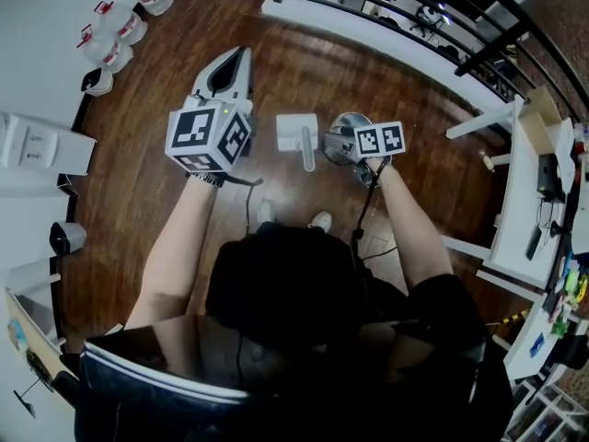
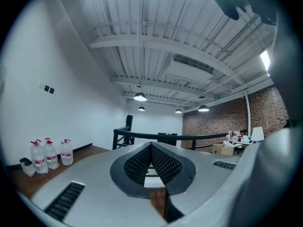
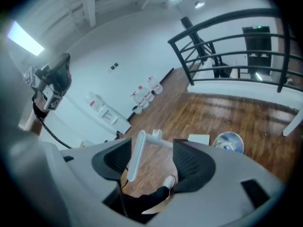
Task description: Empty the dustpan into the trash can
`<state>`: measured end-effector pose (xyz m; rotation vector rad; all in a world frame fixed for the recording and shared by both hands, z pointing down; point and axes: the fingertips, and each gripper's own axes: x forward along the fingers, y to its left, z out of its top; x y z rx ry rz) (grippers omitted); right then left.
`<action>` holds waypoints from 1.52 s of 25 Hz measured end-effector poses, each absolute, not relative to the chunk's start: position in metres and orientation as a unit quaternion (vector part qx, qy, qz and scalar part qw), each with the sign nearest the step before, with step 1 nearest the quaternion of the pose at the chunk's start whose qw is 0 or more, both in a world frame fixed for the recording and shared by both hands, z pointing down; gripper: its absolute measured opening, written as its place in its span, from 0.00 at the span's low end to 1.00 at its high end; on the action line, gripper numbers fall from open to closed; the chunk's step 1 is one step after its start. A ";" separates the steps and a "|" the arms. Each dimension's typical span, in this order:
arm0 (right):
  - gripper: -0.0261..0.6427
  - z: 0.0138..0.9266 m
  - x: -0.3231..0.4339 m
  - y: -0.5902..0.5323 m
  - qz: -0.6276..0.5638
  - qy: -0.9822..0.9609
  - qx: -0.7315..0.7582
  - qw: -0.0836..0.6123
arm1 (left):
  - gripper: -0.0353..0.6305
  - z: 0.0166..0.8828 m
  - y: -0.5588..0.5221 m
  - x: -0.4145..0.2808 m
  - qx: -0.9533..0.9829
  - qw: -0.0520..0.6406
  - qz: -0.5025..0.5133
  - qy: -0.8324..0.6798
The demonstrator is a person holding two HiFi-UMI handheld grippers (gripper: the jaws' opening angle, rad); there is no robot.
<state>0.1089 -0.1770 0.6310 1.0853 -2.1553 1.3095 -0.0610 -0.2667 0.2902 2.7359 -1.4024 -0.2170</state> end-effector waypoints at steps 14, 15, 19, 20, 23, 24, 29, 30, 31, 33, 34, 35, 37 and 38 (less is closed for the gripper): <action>0.05 0.381 0.097 -0.173 0.128 -0.865 0.481 0.056 | 0.06 0.286 -0.242 -0.036 0.900 0.015 -0.083 -0.429; 0.05 0.368 0.091 -0.174 0.111 -0.867 0.484 0.051 | 0.06 0.285 -0.240 -0.036 0.900 0.014 -0.084 -0.428; 0.05 0.327 0.081 -0.184 0.057 -0.862 0.504 0.026 | 0.06 0.280 -0.233 -0.030 0.901 0.006 -0.084 -0.426; 0.05 0.320 0.080 -0.186 0.044 -0.857 0.514 0.019 | 0.06 0.279 -0.231 -0.028 0.902 0.002 -0.082 -0.425; 0.05 0.301 0.078 -0.187 0.012 -0.842 0.539 -0.006 | 0.06 0.277 -0.225 -0.025 0.902 -0.011 -0.078 -0.424; 0.05 0.296 0.075 -0.187 0.004 -0.839 0.544 -0.012 | 0.06 0.276 -0.223 -0.025 0.902 -0.014 -0.077 -0.424; 0.05 0.282 0.060 -0.189 -0.011 -0.837 0.547 -0.026 | 0.06 0.272 -0.218 -0.028 0.901 -0.023 -0.074 -0.428; 0.05 0.282 0.057 -0.190 -0.012 -0.837 0.546 -0.025 | 0.06 0.271 -0.218 -0.029 0.900 -0.024 -0.073 -0.429; 0.05 0.281 0.054 -0.191 -0.013 -0.838 0.545 -0.025 | 0.06 0.271 -0.218 -0.030 0.899 -0.024 -0.073 -0.431; 0.05 0.281 0.051 -0.191 -0.012 -0.839 0.542 -0.031 | 0.06 0.270 -0.219 -0.031 0.898 -0.023 -0.075 -0.433; 0.05 0.280 0.050 -0.190 -0.010 -0.840 0.541 -0.036 | 0.06 0.269 -0.219 -0.032 0.897 -0.024 -0.078 -0.433; 0.05 0.280 0.050 -0.190 -0.009 -0.840 0.541 -0.040 | 0.06 0.268 -0.219 -0.032 0.897 -0.025 -0.082 -0.433; 0.05 0.279 0.050 -0.190 -0.011 -0.839 0.542 -0.040 | 0.06 0.266 -0.219 -0.032 0.898 -0.028 -0.087 -0.431; 0.05 0.278 0.050 -0.190 -0.014 -0.838 0.544 -0.039 | 0.06 0.266 -0.219 -0.031 0.898 -0.030 -0.088 -0.430</action>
